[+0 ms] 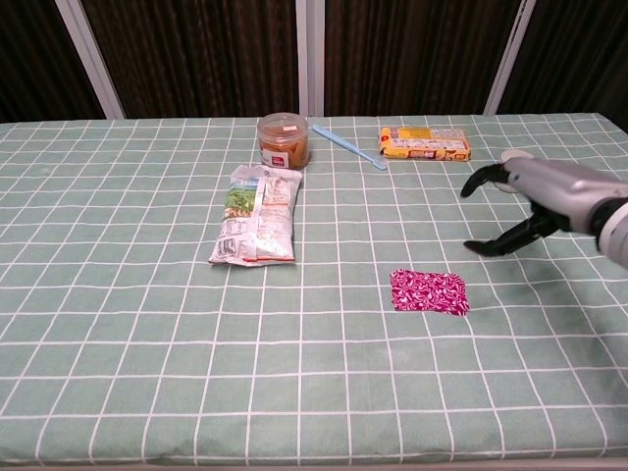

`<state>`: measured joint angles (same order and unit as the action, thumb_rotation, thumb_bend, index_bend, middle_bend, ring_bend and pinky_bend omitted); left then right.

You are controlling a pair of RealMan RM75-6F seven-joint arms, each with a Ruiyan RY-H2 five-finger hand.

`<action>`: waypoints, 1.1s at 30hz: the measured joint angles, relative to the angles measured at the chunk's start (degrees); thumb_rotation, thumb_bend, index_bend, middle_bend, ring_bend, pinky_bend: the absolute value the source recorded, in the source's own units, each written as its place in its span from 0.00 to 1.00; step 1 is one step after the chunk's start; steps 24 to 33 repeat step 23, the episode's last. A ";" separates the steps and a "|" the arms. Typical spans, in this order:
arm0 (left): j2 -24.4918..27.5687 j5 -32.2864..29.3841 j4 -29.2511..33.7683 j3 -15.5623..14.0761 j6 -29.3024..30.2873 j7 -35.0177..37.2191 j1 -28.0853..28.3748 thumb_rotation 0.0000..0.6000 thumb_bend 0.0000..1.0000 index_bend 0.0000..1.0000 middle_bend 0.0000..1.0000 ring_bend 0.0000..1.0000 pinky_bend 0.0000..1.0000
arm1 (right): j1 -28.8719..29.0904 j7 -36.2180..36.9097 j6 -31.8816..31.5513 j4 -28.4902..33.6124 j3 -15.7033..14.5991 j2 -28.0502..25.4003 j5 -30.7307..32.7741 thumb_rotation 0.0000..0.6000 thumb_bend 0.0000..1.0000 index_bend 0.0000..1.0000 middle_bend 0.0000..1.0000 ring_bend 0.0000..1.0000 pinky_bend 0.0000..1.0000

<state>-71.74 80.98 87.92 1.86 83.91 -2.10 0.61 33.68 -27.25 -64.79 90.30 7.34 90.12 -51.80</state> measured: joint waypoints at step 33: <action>-0.21 -2.94 5.25 2.80 2.46 -9.52 0.91 1.00 0.09 0.19 0.15 0.14 0.14 | -23.14 32.53 -25.50 0.95 -9.67 -21.17 -35.84 0.74 0.18 0.08 0.03 0.00 0.00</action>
